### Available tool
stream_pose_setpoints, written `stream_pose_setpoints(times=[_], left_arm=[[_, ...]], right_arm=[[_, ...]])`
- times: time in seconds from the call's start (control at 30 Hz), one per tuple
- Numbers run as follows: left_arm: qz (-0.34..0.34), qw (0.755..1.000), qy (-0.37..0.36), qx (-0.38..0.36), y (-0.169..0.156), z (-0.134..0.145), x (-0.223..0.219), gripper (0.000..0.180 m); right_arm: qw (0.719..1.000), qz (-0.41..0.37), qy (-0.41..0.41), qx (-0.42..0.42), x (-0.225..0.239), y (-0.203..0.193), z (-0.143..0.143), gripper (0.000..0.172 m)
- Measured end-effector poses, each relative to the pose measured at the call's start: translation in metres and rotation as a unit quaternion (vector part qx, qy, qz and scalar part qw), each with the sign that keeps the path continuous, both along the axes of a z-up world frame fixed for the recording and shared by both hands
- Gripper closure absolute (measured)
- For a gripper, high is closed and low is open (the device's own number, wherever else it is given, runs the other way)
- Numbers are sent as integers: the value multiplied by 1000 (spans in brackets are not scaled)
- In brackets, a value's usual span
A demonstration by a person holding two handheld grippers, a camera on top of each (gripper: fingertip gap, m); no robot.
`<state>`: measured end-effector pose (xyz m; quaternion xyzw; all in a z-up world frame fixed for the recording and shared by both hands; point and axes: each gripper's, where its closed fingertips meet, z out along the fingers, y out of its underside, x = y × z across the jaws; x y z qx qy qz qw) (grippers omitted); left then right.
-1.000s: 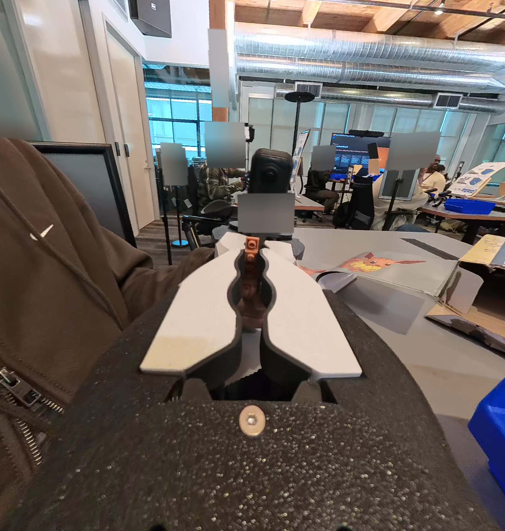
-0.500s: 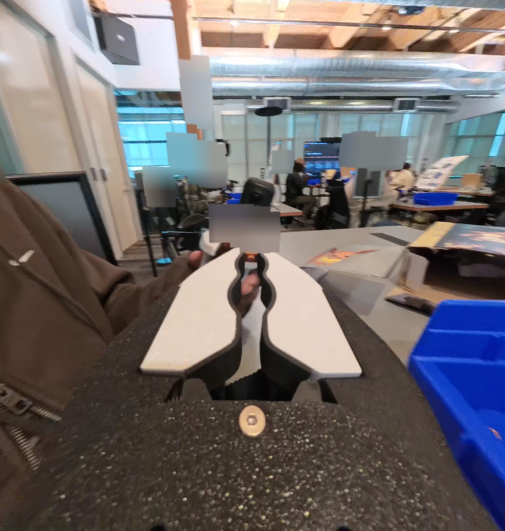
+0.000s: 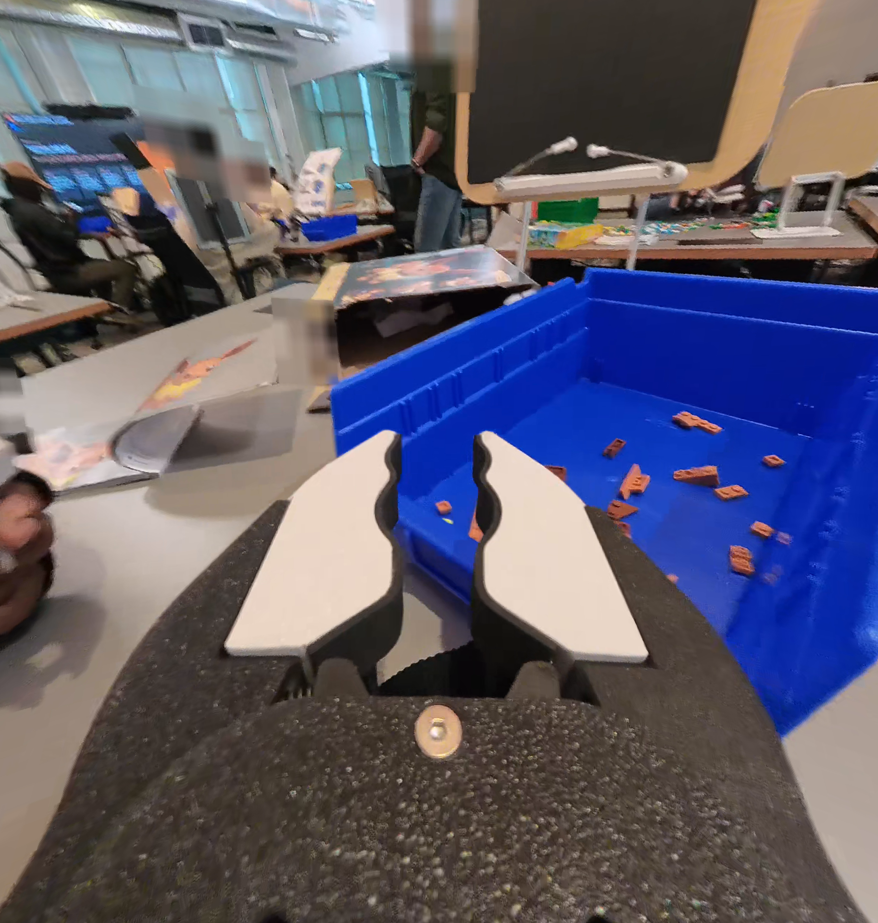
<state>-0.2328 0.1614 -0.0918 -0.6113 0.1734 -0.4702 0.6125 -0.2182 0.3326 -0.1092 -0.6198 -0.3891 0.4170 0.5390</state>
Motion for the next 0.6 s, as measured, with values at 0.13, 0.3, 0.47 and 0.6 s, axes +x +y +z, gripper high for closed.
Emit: stream_pose_setpoints(times=[0.13,0.3,0.47,0.6], left_arm=[[3,1000,4,-5,2,-2,0,169],[2,1000,11,-5,2,-3,3,169],[-1,1000,4,-7,2,-3,3,169],[-6,1000,11,-10,1,-5,5,169]], right_arm=[[989,133,62,-19,-12,-48,14,152],[946,306,87,-56,-24,-120,22,151],[917,382,87,-76,-26,-159,23,152],[908,400,93,-84,-27,-169,24,151]])
